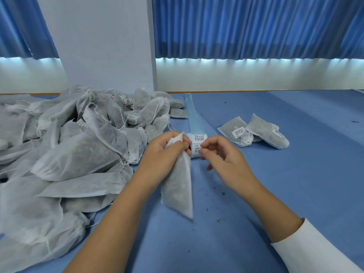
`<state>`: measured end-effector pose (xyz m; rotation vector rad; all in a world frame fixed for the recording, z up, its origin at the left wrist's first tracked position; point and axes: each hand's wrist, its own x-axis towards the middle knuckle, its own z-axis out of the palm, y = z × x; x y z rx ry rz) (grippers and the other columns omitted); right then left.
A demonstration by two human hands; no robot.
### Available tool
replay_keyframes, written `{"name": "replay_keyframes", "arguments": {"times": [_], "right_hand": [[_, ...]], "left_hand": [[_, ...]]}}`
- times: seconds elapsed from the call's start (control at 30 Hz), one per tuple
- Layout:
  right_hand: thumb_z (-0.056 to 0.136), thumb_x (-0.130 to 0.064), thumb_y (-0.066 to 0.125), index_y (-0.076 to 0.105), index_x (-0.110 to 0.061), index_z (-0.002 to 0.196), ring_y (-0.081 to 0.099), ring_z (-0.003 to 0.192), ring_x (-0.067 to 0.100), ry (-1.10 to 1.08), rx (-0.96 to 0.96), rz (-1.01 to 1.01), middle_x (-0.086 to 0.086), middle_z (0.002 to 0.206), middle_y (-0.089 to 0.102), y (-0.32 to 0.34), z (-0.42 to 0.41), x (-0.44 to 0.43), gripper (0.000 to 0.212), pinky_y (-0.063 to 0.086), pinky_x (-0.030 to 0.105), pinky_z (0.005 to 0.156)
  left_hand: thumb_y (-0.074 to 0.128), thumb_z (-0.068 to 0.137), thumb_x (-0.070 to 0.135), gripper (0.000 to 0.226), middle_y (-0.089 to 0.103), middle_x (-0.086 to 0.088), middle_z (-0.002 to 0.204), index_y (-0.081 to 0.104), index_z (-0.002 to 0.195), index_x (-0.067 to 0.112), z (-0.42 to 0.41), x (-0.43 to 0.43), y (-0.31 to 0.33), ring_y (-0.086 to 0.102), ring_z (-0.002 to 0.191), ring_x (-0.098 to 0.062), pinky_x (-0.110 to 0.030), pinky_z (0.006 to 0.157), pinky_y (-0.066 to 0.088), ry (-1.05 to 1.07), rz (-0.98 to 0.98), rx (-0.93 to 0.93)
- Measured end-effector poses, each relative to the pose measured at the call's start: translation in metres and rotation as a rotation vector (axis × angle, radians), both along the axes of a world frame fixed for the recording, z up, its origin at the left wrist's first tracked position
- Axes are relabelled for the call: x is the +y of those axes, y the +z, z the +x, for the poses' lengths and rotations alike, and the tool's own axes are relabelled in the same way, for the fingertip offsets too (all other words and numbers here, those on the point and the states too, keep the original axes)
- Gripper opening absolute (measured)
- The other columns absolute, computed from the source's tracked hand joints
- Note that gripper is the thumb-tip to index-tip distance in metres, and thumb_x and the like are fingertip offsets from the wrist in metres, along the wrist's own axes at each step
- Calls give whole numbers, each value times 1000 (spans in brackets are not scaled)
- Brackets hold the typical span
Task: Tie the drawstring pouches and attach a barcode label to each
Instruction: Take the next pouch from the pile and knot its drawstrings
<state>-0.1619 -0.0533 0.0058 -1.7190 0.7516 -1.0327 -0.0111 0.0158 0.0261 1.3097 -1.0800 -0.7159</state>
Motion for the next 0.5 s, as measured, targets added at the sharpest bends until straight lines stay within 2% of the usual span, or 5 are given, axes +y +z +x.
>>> {"name": "replay_keyframes", "arguments": {"times": [0.07, 0.17, 0.23, 0.33, 0.5], "right_hand": [[93, 1, 57, 63, -19, 108, 63, 99, 11, 42, -53, -18, 1, 110, 67, 3, -2, -2, 26, 55, 25, 77], [95, 3, 55, 60, -16, 124, 63, 114, 12, 189, -132, 25, 0, 122, 67, 3, -4, -2, 35, 53, 28, 93], [96, 2, 53, 62, -13, 123, 67, 104, 14, 256, -161, 72, -1, 112, 72, 4, -3, -1, 32, 54, 26, 89], [96, 0, 54, 68, -14, 110, 66, 80, 17, 285, -181, 110, 2, 83, 69, 4, -3, 0, 24, 57, 33, 84], [92, -3, 61, 74, -16, 92, 61, 68, 7, 170, -176, 139, -3, 73, 68, 2, -3, -3, 18, 51, 18, 68]], "left_hand": [[63, 80, 32, 17, 65, 4, 67, 68, 73, 18, -1, 3, 2, 52, 59, -10, -19, 55, 41, -96, 93, -29], [60, 93, 37, 29, 65, 2, 67, 67, 69, 24, -5, 5, 2, 55, 63, -10, -17, 62, 43, -231, 131, -90], [57, 90, 41, 30, 66, 1, 67, 66, 65, 25, -7, 6, 2, 58, 71, -10, -19, 71, 45, -268, 123, -87], [56, 83, 38, 27, 65, -3, 68, 67, 66, 20, -5, 4, 1, 61, 71, -14, -24, 75, 49, -284, 105, -3], [56, 80, 24, 22, 67, -7, 75, 72, 70, 13, -2, 1, -3, 67, 78, -20, -35, 81, 58, -292, 64, 174]]}}
